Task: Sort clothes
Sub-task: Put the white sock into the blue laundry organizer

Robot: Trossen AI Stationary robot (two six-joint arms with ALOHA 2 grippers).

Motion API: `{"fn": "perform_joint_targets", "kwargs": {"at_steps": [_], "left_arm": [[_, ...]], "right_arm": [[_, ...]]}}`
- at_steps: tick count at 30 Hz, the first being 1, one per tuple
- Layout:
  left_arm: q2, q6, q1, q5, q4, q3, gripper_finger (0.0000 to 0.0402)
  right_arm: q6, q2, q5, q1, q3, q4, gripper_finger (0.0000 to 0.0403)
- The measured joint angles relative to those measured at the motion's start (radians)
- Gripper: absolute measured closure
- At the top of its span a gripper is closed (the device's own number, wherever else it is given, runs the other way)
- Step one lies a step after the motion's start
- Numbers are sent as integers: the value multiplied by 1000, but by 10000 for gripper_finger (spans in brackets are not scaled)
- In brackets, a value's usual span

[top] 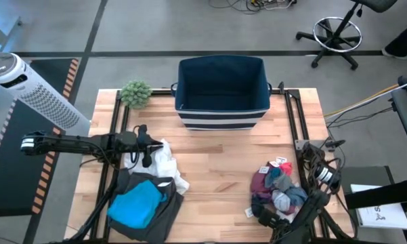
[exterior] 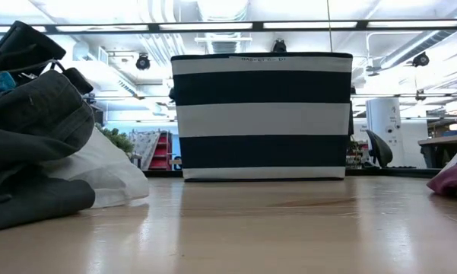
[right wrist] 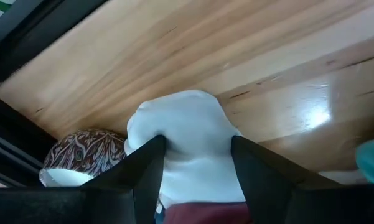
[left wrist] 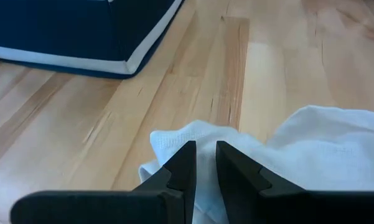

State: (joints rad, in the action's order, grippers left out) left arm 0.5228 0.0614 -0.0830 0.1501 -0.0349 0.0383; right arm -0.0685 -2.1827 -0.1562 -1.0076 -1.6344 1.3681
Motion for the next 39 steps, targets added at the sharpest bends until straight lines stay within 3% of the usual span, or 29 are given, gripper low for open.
{"fn": "perform_joint_targets", "kwargs": {"at_steps": [8, 17, 26, 39], "left_arm": [[0, 1, 0, 0, 13, -2, 351], [0, 0, 0, 0, 17, -2, 351], [0, 4, 0, -1, 37, -2, 351], [0, 4, 0, -2, 98, -2, 351]], "right_arm": [[34, -4, 0, 19, 4, -56, 389], [261, 24, 146, 107, 3, -82, 399], [307, 87, 324, 285, -49, -198, 402], [293, 189, 377, 555, -97, -362, 403]]}}
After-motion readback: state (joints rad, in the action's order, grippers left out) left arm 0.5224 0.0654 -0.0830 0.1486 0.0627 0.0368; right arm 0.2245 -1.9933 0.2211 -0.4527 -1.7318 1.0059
